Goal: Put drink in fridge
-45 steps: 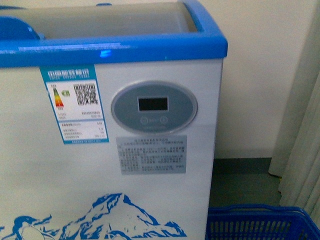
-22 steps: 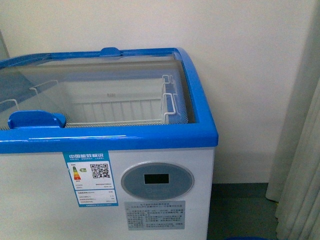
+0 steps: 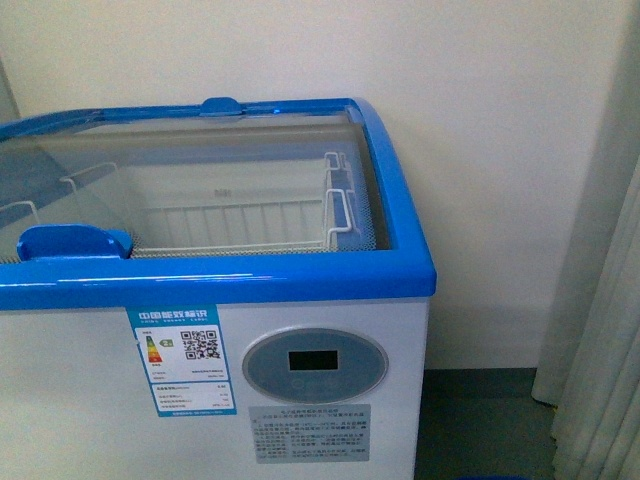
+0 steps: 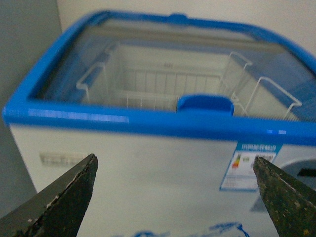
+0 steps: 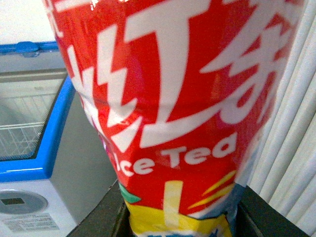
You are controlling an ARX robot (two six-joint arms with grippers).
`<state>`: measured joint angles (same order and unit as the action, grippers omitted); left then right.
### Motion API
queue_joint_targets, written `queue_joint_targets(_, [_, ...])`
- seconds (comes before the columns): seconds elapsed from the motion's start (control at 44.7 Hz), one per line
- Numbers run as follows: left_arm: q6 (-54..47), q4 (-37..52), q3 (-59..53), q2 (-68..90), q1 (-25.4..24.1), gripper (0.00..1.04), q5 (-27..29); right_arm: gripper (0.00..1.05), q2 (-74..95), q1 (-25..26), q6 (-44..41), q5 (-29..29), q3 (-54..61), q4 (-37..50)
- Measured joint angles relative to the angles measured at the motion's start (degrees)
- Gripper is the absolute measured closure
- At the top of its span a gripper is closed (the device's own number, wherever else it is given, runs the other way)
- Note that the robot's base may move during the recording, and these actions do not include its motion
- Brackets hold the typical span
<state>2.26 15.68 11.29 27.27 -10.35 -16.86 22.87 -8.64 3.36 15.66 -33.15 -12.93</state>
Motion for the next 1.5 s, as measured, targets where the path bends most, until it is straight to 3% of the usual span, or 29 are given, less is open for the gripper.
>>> queue_joint_targets(0.134, [-10.19, 11.37, 7.19, 14.71, -3.78, 0.08, -8.55, 0.67, 0.00, 0.00, 0.00, 0.11, 0.00, 0.00])
queue_joint_targets(0.291, [-22.03, 12.22, 13.97, 25.46, -4.44, 0.08, -16.44, 0.67, 0.00, 0.00, 0.00, 0.11, 0.00, 0.00])
queue_joint_targets(0.469, [-45.75, -5.79, 25.14, 36.28, -2.84, 0.08, -27.67, 0.67, 0.00, 0.00, 0.00, 0.11, 0.00, 0.00])
queue_joint_targets(0.581, [-54.47, -9.29, 30.45, 41.79, -0.81, 0.08, -26.73, 0.67, 0.00, 0.00, 0.00, 0.09, 0.00, 0.00])
queue_joint_targets(0.738, [-58.31, -11.98, 36.26, 48.11, 1.95, 0.08, -26.16, 0.67, 0.00, 0.00, 0.00, 0.07, 0.00, 0.00])
queue_joint_targets(1.498, [-65.02, -12.87, 51.45, 66.20, 4.31, 0.08, -20.83, 0.67, 0.00, 0.00, 0.00, 0.09, 0.00, 0.00])
